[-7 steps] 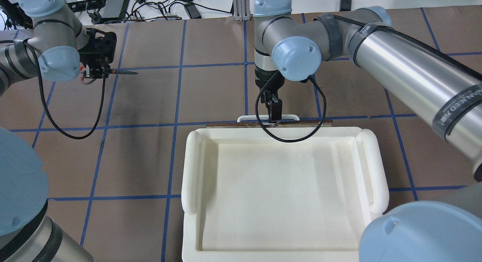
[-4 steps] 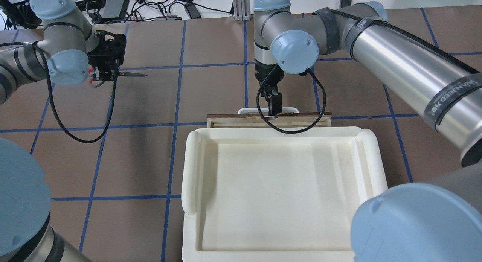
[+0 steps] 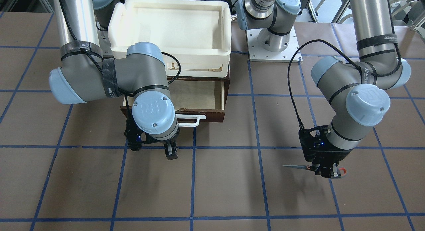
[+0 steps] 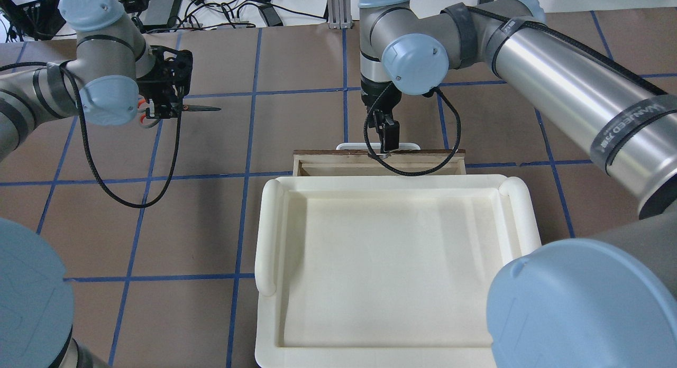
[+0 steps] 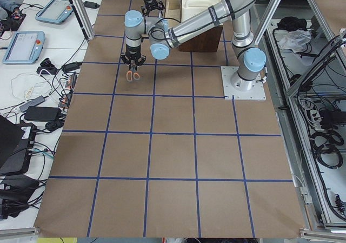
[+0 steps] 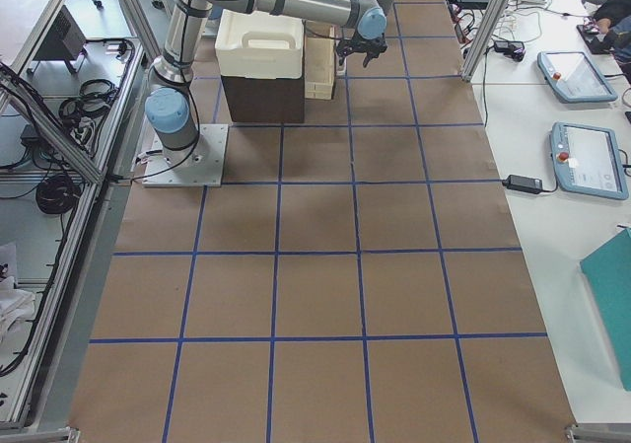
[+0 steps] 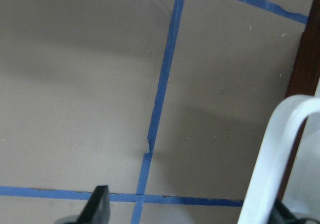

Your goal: Place scissors in drawer with both arms

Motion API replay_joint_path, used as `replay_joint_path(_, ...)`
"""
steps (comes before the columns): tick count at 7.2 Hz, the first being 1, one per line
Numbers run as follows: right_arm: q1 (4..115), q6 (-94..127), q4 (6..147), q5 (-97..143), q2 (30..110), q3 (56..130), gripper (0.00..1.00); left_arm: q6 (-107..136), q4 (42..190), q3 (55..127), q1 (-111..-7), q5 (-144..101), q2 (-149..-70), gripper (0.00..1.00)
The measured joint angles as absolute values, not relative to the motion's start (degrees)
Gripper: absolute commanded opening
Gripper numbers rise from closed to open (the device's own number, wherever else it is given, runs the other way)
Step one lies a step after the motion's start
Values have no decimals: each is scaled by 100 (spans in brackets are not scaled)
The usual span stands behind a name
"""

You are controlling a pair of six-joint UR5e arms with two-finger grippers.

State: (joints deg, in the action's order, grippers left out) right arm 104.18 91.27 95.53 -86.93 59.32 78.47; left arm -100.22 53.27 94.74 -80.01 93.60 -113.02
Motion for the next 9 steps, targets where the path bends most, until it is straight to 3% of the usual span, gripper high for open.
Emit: replay_joint_path(9, 10243, 8614, 9676, -8745, 5564, 7316, 100, -9272, 5596, 9490, -8348, 9360, -11236, 0)
